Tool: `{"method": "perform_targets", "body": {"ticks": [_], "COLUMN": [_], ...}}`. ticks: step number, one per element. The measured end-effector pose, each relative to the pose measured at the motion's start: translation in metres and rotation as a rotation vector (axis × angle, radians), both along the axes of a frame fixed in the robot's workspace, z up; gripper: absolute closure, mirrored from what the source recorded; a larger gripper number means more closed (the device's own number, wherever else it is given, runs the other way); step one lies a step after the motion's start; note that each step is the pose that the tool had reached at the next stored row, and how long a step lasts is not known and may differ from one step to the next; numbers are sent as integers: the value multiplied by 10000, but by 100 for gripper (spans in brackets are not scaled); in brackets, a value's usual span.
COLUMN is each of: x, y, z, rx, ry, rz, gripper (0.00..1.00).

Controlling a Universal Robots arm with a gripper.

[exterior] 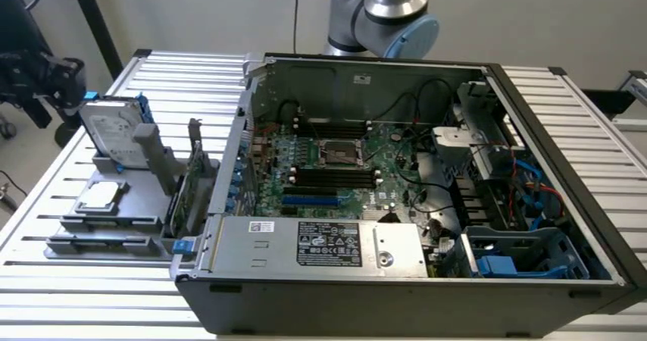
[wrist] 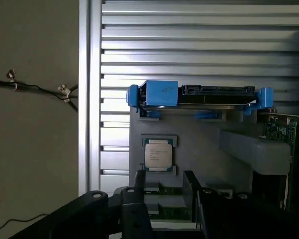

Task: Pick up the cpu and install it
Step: 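Pick up the cpu and move it towards the insertion slot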

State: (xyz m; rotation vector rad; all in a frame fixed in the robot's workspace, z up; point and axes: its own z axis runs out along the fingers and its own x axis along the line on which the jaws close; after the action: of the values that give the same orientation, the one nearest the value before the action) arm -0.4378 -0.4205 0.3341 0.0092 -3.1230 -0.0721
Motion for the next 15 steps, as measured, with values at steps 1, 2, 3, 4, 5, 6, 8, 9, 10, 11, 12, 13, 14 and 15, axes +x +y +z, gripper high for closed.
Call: {"method": "perform_targets", "body": {"ticks": [1, 2, 3, 4, 5, 6, 8, 9, 10, 11, 12, 13, 14, 15], "x": [0, -2, -4, -4, -5, -6, -8, -9, -10, -12, -13, -14, -15, -17], "y": [0, 1, 0, 0, 0, 0, -1, -2, -3, -4, -6, -7, -8, -9], "z": [-4, -16, -32, -49, -67, -85, -121, -139, -159, -177, -194, -213, -232, -249], "rx": [-9, -31, -45, -47, -49, -49, -49, -50, -49, -49, -49, -49, -49, -49], "ry": [-2, -2, -1, 0, 0, 0, 0, 1, 0, 0, 0, 0, -1, 0], "rz": [0, -1, 0, 0, 1, 0, -1, -1, -2, -2, -1, -1, -1, -1], "gripper": [51, 51, 45, 45, 39, 39, 39, 39, 39, 39, 39, 39, 39, 39]}}
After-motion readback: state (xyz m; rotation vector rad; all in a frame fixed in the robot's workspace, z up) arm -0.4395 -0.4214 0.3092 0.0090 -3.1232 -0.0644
